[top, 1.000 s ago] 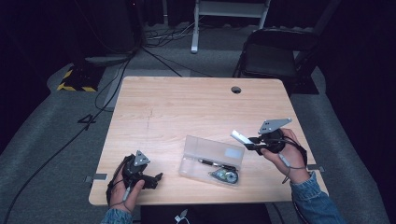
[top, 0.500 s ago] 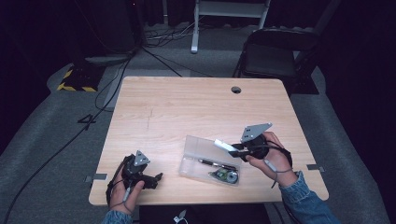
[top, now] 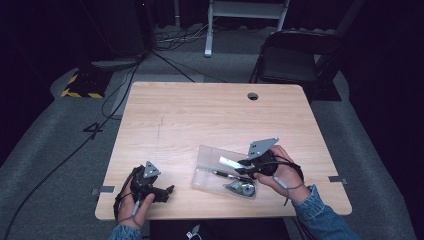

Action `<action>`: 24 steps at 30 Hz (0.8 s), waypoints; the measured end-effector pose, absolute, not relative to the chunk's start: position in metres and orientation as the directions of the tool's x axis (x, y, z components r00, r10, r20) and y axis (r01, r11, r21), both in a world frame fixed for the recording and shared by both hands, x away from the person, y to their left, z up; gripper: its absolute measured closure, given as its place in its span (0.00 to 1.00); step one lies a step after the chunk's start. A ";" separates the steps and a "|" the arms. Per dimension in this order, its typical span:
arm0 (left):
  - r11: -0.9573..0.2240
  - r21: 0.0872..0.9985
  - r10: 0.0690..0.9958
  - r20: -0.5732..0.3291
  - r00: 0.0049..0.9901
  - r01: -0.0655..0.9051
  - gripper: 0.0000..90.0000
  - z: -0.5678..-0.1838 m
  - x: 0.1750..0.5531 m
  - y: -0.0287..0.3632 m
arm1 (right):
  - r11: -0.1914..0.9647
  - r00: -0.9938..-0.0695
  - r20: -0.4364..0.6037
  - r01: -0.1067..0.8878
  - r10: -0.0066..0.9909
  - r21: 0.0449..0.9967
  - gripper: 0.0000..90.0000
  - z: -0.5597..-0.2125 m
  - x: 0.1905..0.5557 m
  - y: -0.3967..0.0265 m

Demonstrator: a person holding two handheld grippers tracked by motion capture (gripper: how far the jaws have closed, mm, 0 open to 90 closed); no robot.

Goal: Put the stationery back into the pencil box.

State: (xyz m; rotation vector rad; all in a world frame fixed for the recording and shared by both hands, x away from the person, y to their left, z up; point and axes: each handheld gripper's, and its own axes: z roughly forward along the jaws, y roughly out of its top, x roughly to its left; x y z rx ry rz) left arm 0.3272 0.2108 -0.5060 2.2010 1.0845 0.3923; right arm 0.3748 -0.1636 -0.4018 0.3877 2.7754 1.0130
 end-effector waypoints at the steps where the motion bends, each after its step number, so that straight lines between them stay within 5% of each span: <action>1: -0.450 0.664 0.789 -0.016 0.614 0.596 0.00 -0.506 0.327 0.211 | 0.741 -0.955 -0.062 0.182 0.289 0.647 0.79 -0.403 0.375 -0.162; 24: -0.452 0.663 0.788 -0.017 0.615 0.597 0.00 -0.506 0.327 0.211 | 0.796 -0.975 -0.039 0.156 0.220 0.585 0.79 -0.438 0.375 -0.132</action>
